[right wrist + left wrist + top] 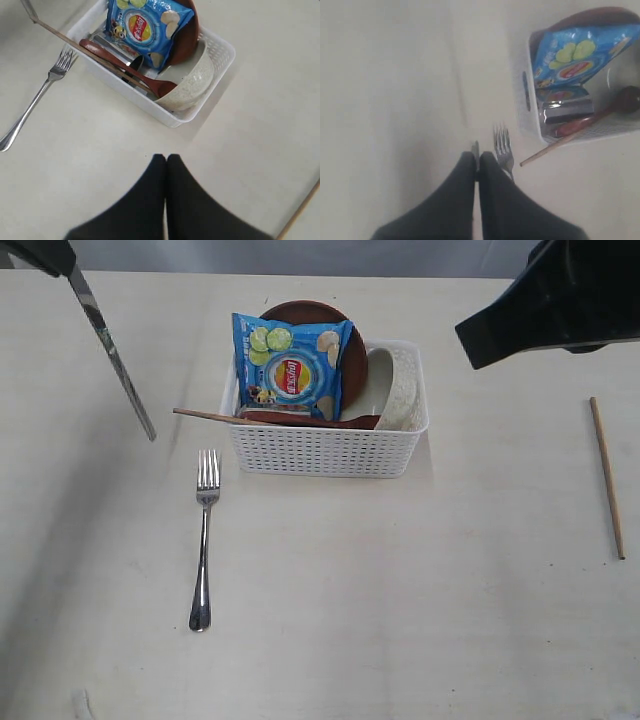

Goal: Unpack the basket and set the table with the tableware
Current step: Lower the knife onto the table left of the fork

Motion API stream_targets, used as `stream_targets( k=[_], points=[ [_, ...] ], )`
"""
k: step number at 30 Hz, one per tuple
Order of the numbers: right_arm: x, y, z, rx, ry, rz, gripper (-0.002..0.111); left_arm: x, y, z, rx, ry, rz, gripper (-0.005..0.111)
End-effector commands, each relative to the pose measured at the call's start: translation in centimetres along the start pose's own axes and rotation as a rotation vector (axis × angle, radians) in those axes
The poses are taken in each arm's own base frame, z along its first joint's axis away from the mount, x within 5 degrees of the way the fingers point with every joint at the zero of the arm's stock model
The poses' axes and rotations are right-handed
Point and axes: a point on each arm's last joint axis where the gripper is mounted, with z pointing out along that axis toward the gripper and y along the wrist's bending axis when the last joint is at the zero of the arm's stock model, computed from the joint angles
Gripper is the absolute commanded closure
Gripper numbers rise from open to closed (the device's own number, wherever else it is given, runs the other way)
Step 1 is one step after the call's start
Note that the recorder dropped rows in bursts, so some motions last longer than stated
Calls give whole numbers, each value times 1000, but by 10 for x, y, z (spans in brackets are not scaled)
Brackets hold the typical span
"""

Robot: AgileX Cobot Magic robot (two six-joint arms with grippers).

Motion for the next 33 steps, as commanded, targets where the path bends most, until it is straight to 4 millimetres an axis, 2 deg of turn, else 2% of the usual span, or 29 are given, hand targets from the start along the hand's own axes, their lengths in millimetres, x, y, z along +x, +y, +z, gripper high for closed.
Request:
stream_targets(
  k=[1, 12, 25, 33],
  points=[
    [0, -1, -2, 0, -7, 2, 109, 3, 1, 11, 7, 37, -6, 107],
    [0, -1, -2, -1, -9, 2, 109, 4, -5, 17, 91, 52, -33, 107],
    [0, -1, -2, 0, -7, 2, 109, 25, 6, 47, 55, 182, -55, 107],
    [0, -1, -2, 0, -7, 2, 109, 30, 11, 65, 50, 244, -68, 107]
  ],
)
